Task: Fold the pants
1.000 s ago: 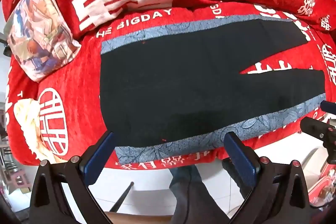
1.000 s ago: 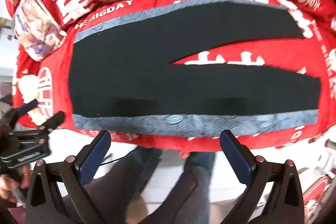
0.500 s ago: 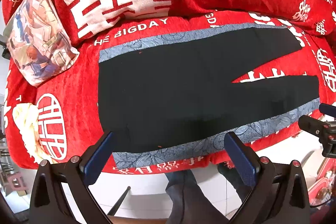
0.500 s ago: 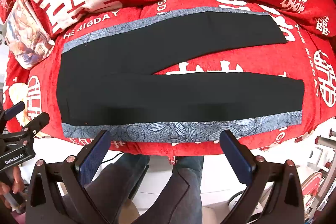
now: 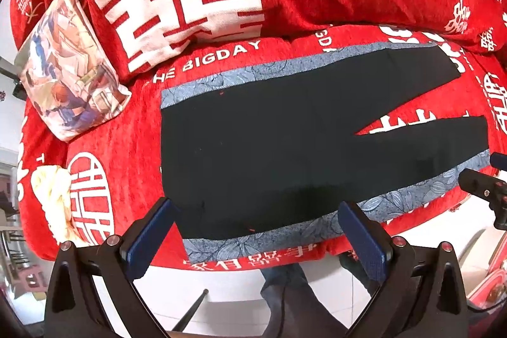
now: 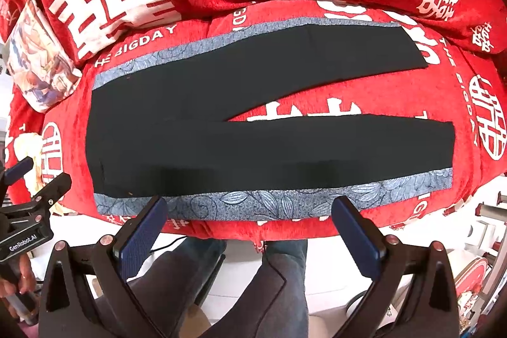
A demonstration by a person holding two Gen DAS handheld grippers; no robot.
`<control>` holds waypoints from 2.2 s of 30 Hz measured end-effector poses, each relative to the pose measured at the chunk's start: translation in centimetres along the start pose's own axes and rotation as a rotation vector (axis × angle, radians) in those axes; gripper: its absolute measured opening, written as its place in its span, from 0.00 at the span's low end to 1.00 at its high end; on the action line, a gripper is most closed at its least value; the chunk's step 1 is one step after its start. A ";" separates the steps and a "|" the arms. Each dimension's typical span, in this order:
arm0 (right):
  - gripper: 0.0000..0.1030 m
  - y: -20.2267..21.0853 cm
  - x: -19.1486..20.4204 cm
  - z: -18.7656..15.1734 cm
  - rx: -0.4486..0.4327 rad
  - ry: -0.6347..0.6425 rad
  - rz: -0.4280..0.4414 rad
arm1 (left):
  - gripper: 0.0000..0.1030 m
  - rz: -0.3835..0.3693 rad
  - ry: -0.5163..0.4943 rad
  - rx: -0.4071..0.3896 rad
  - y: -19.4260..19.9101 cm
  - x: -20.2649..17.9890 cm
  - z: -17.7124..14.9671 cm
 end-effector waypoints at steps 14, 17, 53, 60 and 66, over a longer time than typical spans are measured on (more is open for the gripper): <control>1.00 0.2 -0.1 0.2 -0.007 0.011 -0.018 | 1.00 0.008 0.004 -0.005 0.1 0.1 0.3; 1.00 0.1 -0.4 0.0 -0.002 0.002 -0.017 | 1.00 0.011 0.000 -0.004 0.0 0.0 0.3; 1.00 -1.3 -1.2 0.3 0.030 0.043 0.028 | 1.00 0.033 0.058 0.080 -1.5 -0.7 0.1; 1.00 -3.2 -3.1 1.0 0.066 0.089 0.084 | 1.00 0.022 0.206 0.106 -2.7 -2.0 -0.2; 1.00 -6.0 -3.9 1.6 0.098 0.141 0.072 | 1.00 0.021 0.319 0.154 -4.6 -2.2 -2.9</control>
Point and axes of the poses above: each gripper's, at about its wrist camera, not at the fingertips, and y roughly against the way its jaws point, x to its left, z to its top, the point moved 10 cm from there along -y, roughly the way its jaws point, and after that the axes turned 7 degrees about -y, right-handed, at the moved point
